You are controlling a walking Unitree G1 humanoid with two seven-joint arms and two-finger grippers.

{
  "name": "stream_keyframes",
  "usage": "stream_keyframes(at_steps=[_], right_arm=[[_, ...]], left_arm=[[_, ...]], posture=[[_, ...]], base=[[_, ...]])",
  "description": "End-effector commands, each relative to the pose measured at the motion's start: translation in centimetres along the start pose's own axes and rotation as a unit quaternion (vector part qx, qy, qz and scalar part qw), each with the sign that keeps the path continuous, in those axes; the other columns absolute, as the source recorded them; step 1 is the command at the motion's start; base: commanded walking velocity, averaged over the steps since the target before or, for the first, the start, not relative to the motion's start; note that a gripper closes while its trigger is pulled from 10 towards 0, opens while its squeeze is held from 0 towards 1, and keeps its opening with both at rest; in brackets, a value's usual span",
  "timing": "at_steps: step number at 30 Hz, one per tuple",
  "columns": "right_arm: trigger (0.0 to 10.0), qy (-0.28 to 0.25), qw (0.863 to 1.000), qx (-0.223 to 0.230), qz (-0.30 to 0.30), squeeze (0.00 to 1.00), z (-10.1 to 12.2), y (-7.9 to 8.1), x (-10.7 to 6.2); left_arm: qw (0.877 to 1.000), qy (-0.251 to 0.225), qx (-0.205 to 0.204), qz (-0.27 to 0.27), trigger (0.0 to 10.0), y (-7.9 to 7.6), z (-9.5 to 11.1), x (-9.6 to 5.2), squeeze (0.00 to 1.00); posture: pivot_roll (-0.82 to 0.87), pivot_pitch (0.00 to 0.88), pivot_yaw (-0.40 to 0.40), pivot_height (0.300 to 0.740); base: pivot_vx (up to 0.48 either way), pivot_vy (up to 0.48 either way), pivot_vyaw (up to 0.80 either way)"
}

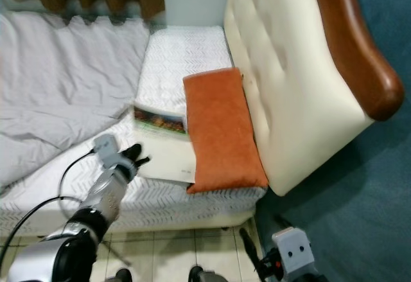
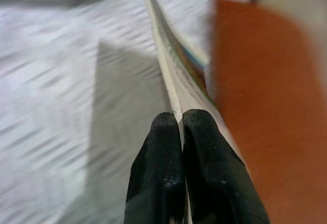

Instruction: Clean up the room

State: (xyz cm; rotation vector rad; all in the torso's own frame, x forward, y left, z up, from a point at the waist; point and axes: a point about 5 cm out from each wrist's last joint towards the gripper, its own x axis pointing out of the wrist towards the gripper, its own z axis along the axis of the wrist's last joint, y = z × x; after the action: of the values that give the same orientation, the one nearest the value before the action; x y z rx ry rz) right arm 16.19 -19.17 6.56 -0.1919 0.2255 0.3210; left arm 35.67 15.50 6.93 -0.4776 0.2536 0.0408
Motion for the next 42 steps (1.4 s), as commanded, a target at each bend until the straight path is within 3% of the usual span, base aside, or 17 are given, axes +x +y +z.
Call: stream_keyframes(at_steps=[1,3,4,6,7,8,10,11,13,17,19,22,25,26,31,38,42], right_arm=[[10.0,0.004,1.0,-0.001,0.012,0.0,0.5,0.2,-0.6],[10.0,0.022,1.0,0.003,0.02,0.0,0.4,0.6,-1.6],[10.0,0.029,0.999,0.005,0.024,0.0,0.4,0.8,-1.9],[10.0,0.029,0.999,0.005,0.024,0.0,0.4,0.8,-1.9],[10.0,0.043,0.999,0.008,0.028,0.0,0.5,1.0,-2.4],[10.0,0.046,0.998,0.01,0.028,0.0,0.6,1.1,-2.3],[10.0,0.048,0.998,0.011,0.028,0.0,0.6,1.1,-2.3],[10.0,0.048,0.998,0.018,0.026,0.0,0.7,1.4,-2.1],[10.0,0.047,0.998,0.022,0.024,0.0,0.8,1.7,-2.1],[10.0,0.038,0.998,0.037,0.028,0.0,1.0,2.4,-2.1],[10.0,0.04,0.998,0.042,0.031,0.0,1.0,2.9,-2.3],[10.0,0.043,0.997,0.05,0.029,0.0,0.9,3.5,-2.6],[10.0,0.046,0.997,0.055,0.026,0.0,0.9,3.9,-2.7],[10.0,0.047,0.997,0.058,0.025,0.0,0.9,4.4,-2.7],[10.0,0.045,0.997,0.065,0.017,0.0,0.9,5.1,-2.9],[10.0,0.049,0.996,0.069,0.007,0.0,0.8,5.2,-3.2],[10.0,0.051,0.996,0.071,0.003,0.0,0.7,5.4,-3.4]], left_arm=[[0.998,0.062,0.005,0.023,10.0,1.2,-3.3,-1.1,0.0],[0.996,0.059,0.025,0.062,10.0,3.7,-3.1,-1.8,0.0],[0.995,0.055,0.032,0.074,10.0,4.5,-2.8,-1.9,0.0],[0.995,0.055,0.032,0.074,10.0,4.5,-2.8,-1.9,0.0],[0.993,0.044,0.042,0.099,10.0,6.1,-1.9,-2.2,0.0],[0.992,0.035,0.056,0.105,10.0,6.6,-1.1,-2.1,0.0],[0.992,0.028,0.066,0.108,10.0,7.0,-0.6,-2.1,0.0],[0.988,0.021,0.111,0.107,10.0,7.0,0.3,-1.9,0.0],[0.985,0.011,0.132,0.11,10.0,6.9,1.0,-1.7,0.0],[0.984,-0.026,0.125,0.124,10.0,6.2,3.0,-1.0,0.0],[0.986,-0.038,0.099,0.127,10.0,5.8,3.6,-0.7,0.0],[0.991,-0.041,0.054,0.118,10.0,4.7,4.0,-0.2,0.0],[0.993,-0.031,0.05,0.102,10.0,3.6,3.8,0.2,0.0],[0.994,-0.015,0.083,0.068,10.0,1.9,3.4,0.6,0.0],[0.988,0.004,0.153,0.002,10.0,-0.8,3.3,1.2,0.0],[0.985,0.004,0.172,-0.007,10.0,-1.2,4.1,1.5,0.0],[0.99,-0.001,0.14,0.009,10.0,-1.1,4.3,1.5,0.0]], posture=[[-0.42,0.473,-0.197,0.74],[-0.42,0.506,-0.215,0.74],[-0.42,0.509,-0.215,0.74],[-0.42,0.509,-0.215,0.74],[-0.41,0.518,-0.21,0.74],[-0.4,0.519,-0.207,0.74],[-0.4,0.519,-0.207,0.74],[-0.39,0.524,-0.182,0.74],[-0.38,0.525,-0.174,0.74],[-0.38,0.536,-0.153,0.74],[-0.38,0.541,-0.138,0.74],[-0.39,0.545,-0.122,0.74],[-0.39,0.553,-0.105,0.74],[-0.39,0.554,-0.097,0.74],[-0.4,0.564,-0.07,0.74],[-0.4,0.568,-0.049,0.74],[-0.4,0.57,-0.044,0.74]], base=[[0.0,0.0,0.0],[0.0,0.0,0.0],[0.0,0.0,0.0],[0.0,0.0,0.0],[0.0,0.0,0.0],[0.0,0.0,0.0],[0.0,0.0,0.0],[0.0,0.0,0.0],[0.0,0.0,0.0],[0.0,0.0,0.0],[0.0,0.0,0.0],[0.0,0.0,0.0],[0.0,0.0,0.0],[0.0,0.0,0.0],[0.0,0.0,0.0],[0.0,0.0,0.0],[0.0,0.0,0.0]])
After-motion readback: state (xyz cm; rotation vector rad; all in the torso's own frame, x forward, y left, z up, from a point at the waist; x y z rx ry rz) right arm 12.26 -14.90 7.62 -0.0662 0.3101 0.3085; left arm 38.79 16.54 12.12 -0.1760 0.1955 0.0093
